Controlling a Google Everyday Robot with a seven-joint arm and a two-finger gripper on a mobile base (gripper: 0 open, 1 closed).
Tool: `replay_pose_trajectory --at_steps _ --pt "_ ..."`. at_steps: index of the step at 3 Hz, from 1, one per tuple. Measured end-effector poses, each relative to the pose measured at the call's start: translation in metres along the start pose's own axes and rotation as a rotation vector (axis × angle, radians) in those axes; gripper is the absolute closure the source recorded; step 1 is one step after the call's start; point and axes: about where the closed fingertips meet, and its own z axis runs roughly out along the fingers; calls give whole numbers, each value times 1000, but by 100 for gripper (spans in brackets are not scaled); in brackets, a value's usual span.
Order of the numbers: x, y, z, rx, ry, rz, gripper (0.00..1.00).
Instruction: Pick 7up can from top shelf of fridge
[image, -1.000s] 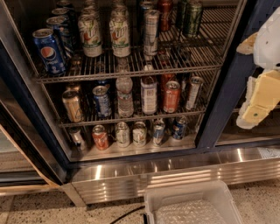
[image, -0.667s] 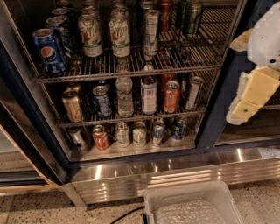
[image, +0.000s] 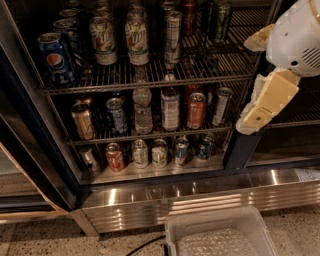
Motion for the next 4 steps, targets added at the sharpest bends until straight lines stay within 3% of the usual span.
replay_pose_trajectory --at_steps 1,3,4 --pt "-17 -1 7 -7 -29 -39 0" --pt "-26 1 16 -11 -48 -36 0" --pt "-43 7 41 -31 -135 24 0"
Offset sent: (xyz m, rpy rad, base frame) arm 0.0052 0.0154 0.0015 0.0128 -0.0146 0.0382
